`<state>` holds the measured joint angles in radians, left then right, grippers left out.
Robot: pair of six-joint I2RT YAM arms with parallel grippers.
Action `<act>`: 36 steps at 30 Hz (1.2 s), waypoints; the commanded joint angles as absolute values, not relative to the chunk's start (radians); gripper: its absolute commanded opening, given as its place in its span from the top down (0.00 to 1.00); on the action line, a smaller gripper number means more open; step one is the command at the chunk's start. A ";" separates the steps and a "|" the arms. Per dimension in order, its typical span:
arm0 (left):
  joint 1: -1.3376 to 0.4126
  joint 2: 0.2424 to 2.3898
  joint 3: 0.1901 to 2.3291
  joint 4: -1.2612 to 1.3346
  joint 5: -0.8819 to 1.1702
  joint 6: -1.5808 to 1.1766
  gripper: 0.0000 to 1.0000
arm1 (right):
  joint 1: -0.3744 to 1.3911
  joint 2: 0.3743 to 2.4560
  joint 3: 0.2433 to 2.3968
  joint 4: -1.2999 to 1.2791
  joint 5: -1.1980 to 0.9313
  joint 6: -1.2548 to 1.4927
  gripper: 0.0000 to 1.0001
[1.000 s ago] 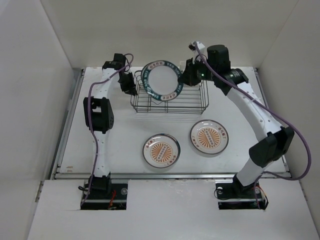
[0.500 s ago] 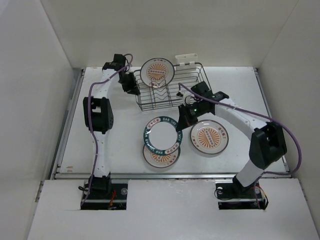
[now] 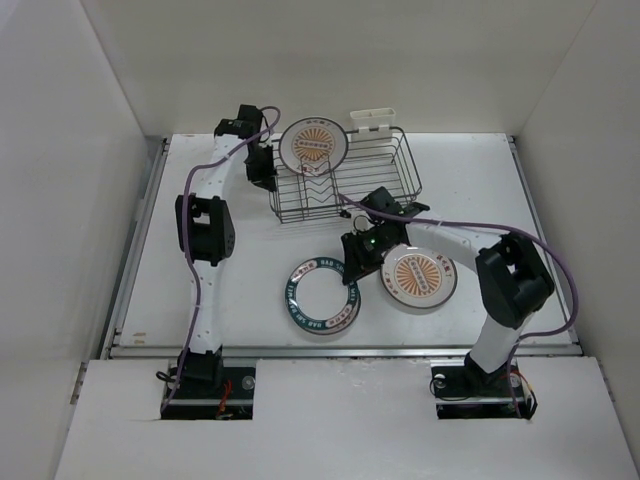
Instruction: Unload the plates from the dish rack
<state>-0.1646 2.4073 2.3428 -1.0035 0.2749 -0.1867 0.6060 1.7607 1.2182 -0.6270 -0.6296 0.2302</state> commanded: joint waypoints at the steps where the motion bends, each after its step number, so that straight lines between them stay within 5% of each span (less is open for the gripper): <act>1: -0.193 2.395 2.405 -1.052 0.221 -0.066 1.00 | 0.624 1.714 1.195 -0.578 -0.528 0.241 0.63; 4: -0.202 2.395 2.405 -1.052 0.189 -0.041 1.00 | 0.646 1.671 1.195 -0.588 -0.471 0.241 0.43; 7: -0.215 2.385 2.414 -1.031 0.135 0.009 1.00 | 0.655 1.640 1.229 -0.611 -0.422 0.241 0.37; 22: -0.245 2.395 2.445 -0.954 0.035 0.097 1.00 | 0.655 1.618 1.449 -0.750 -0.253 0.204 0.29; 36: -0.255 2.404 2.454 -0.965 0.081 0.138 0.96 | 0.468 2.161 2.420 -0.628 -0.012 0.049 0.13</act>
